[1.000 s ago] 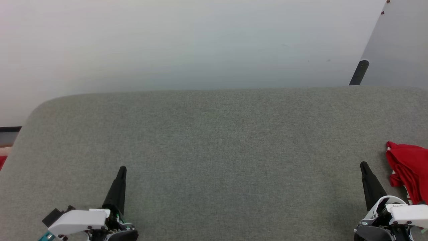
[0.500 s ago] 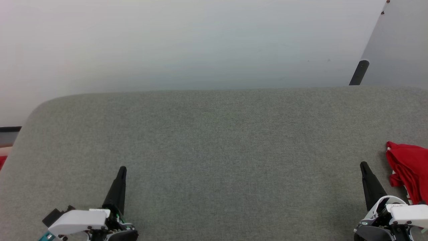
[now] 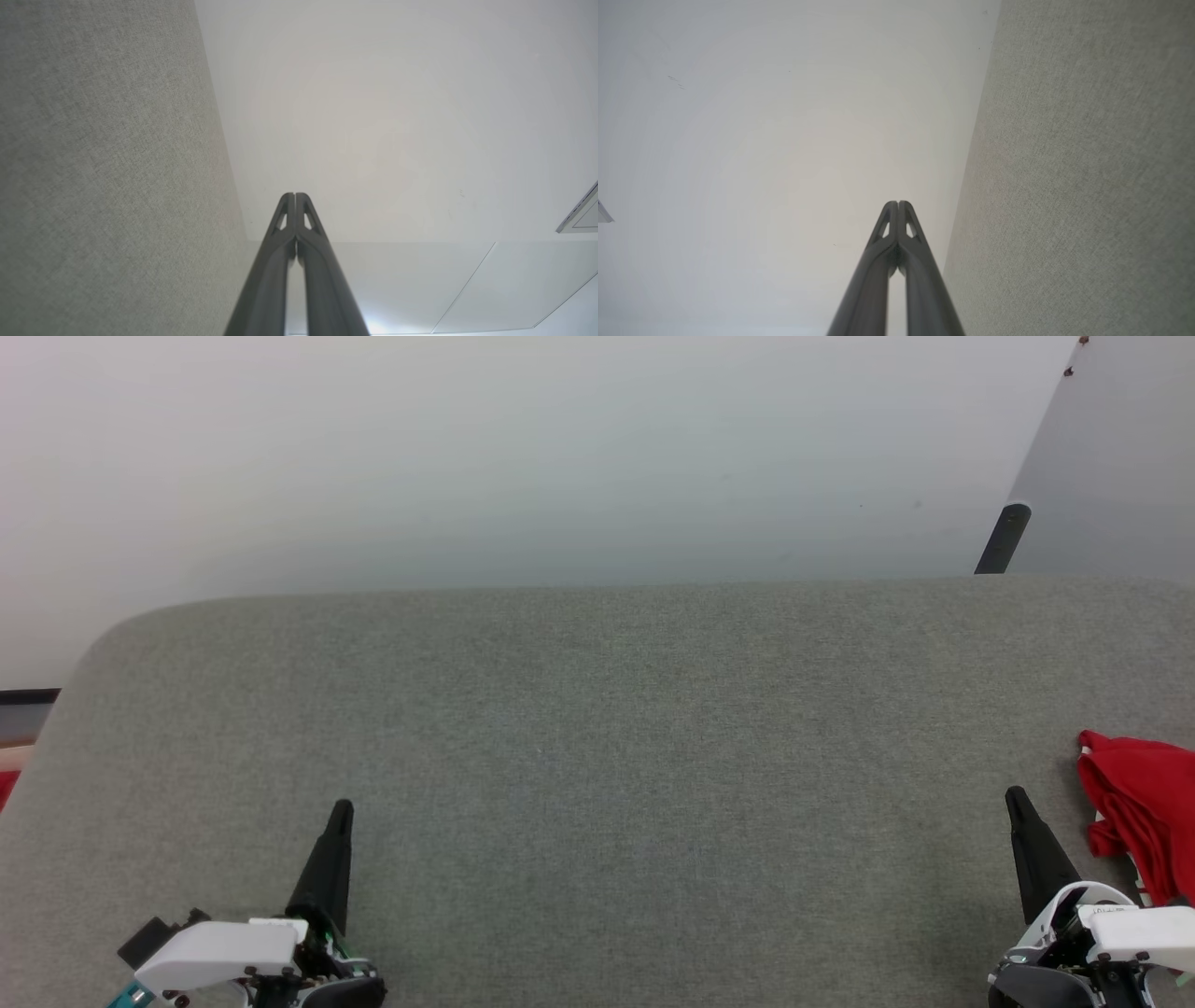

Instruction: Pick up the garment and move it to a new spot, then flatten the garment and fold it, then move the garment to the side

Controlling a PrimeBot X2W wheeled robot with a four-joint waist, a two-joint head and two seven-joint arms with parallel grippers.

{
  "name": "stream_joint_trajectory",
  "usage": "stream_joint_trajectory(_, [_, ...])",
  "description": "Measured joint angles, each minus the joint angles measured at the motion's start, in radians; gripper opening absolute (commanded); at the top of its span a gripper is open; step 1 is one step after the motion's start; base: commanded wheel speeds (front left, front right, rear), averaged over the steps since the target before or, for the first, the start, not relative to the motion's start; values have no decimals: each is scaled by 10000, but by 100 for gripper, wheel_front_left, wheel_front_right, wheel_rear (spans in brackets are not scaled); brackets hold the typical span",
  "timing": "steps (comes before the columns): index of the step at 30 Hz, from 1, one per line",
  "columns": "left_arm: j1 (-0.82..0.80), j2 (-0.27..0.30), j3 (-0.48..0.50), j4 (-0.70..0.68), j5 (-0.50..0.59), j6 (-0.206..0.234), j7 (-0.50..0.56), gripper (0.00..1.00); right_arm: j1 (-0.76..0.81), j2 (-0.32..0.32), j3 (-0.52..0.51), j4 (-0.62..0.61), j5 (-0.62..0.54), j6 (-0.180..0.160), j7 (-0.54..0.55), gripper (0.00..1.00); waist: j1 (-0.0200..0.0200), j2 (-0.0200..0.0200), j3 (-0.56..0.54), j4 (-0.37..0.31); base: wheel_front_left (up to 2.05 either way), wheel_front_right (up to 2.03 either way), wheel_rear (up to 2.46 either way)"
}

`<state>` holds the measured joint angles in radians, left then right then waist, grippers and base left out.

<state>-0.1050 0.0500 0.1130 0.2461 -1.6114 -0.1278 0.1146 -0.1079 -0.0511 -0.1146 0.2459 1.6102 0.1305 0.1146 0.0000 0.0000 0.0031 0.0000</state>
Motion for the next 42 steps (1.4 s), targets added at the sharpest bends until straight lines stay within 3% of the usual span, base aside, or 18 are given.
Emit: stream_joint_trajectory(42, [0, 0, 0, 0, 0, 0, 0, 0, 0, 0, 0, 0, 0, 0, 0, 0, 0, 0, 0, 0, 0, 0, 0])
